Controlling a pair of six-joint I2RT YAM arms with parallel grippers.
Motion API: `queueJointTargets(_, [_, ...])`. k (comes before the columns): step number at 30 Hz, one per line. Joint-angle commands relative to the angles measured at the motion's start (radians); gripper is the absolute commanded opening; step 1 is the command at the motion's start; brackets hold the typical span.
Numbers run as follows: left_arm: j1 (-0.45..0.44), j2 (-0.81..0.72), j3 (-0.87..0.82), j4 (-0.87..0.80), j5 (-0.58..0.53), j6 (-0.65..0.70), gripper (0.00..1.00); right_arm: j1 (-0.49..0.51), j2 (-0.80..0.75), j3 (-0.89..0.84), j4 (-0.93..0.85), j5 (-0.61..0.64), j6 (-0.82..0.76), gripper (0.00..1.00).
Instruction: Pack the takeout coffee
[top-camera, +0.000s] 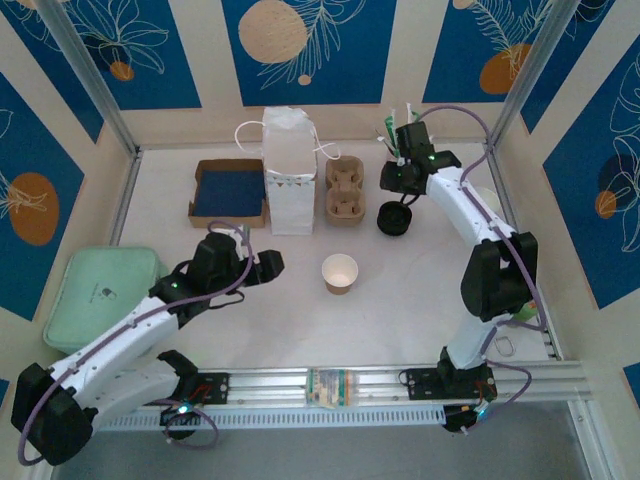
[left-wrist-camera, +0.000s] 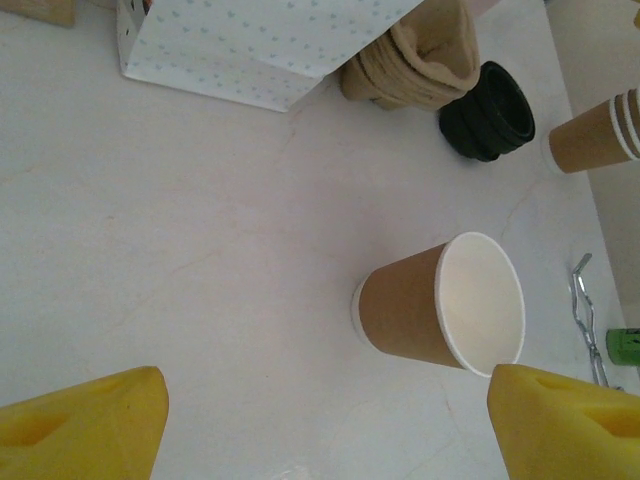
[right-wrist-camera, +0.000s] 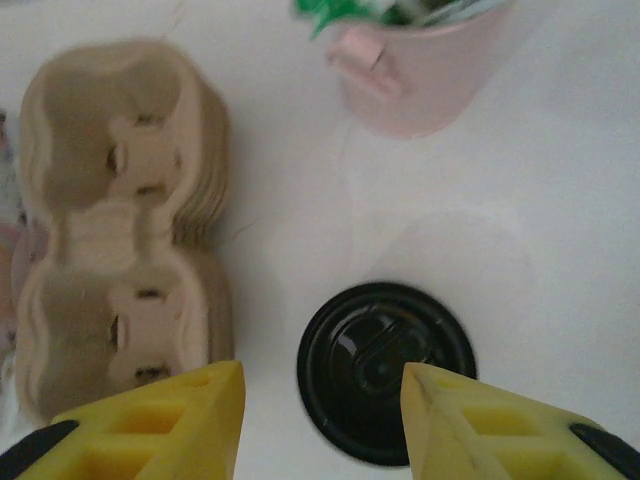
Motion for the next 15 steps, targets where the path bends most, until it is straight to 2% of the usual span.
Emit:
queueJointTargets(1, [0.007, 0.01, -0.017, 0.041, 0.023, 0.018, 0.83, 0.037, 0.027, 0.042, -0.138, -0.04, -0.047, 0.47])
queueJointTargets(6, [0.007, -0.005, -0.034, 0.043, 0.02, 0.011, 0.84, 0.049, 0.094, 0.092, -0.23, -0.048, -0.038, 0.49])
queueJointTargets(15, [0.007, -0.034, -0.05, 0.025, 0.008, 0.011, 0.84, 0.039, 0.199, 0.158, -0.274, -0.083, -0.038, 0.49])
